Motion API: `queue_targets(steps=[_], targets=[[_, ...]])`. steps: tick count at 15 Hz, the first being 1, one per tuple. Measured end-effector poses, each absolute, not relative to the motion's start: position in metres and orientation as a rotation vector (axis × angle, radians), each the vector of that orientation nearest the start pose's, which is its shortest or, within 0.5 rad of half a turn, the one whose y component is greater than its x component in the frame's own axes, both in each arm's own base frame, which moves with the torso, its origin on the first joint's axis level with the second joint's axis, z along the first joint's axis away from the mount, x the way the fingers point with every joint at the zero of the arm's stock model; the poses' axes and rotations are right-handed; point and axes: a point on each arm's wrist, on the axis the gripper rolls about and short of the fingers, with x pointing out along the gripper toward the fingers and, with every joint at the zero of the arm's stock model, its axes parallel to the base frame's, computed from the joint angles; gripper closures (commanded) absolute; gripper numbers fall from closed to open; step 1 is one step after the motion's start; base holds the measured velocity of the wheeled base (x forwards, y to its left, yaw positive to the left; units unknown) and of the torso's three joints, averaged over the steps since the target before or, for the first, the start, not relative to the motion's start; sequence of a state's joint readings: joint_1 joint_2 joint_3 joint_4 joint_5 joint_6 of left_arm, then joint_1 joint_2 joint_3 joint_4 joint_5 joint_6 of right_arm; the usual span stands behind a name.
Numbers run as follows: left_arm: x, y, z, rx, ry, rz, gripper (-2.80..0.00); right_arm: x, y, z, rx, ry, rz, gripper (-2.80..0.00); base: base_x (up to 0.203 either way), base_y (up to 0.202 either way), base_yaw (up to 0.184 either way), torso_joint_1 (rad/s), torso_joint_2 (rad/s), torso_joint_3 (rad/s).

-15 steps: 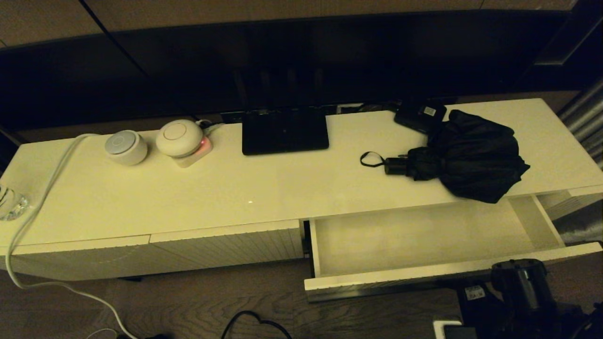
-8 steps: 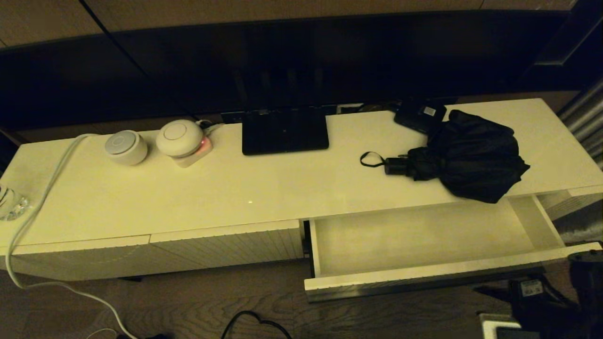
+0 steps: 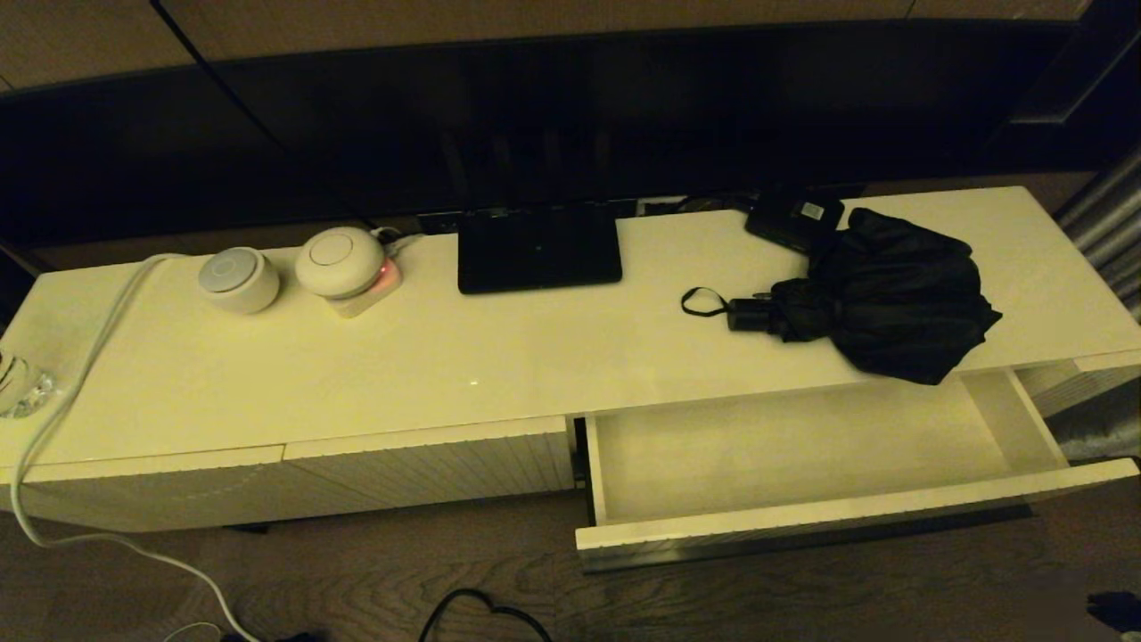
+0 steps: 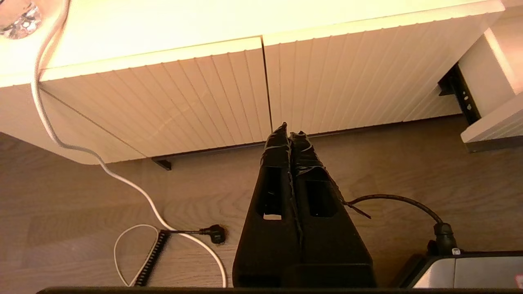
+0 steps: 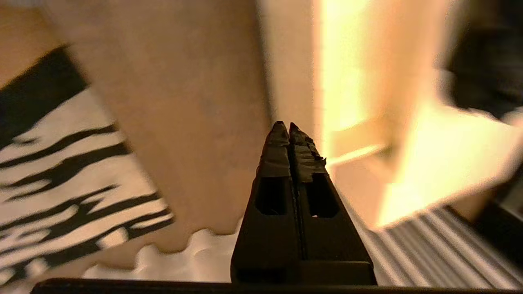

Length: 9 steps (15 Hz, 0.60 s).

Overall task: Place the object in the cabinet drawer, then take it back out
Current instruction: Open the drawer

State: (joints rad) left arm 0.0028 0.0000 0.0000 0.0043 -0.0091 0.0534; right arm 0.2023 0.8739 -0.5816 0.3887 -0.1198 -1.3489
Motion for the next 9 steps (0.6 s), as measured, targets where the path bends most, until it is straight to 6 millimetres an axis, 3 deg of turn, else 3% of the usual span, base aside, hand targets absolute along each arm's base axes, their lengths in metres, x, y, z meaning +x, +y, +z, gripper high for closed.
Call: queue_targets(steps=[4, 9], targets=[[-0.023, 0.0, 0.075, 0.053, 0.005, -0.006, 0.0, 0.076, 0.013, 0.212, -1.407, 0.431, 0.455, 0.0, 0.0, 0.0, 0.0, 0.0, 0.0, 0.0], [-0.023, 0.0, 0.075, 0.053, 0.005, -0.006, 0.0, 0.108, 0.019, 0.229, -1.402, 0.396, 0.424, 0.0, 0.0, 0.0, 0.0, 0.0, 0.0, 0.0]])
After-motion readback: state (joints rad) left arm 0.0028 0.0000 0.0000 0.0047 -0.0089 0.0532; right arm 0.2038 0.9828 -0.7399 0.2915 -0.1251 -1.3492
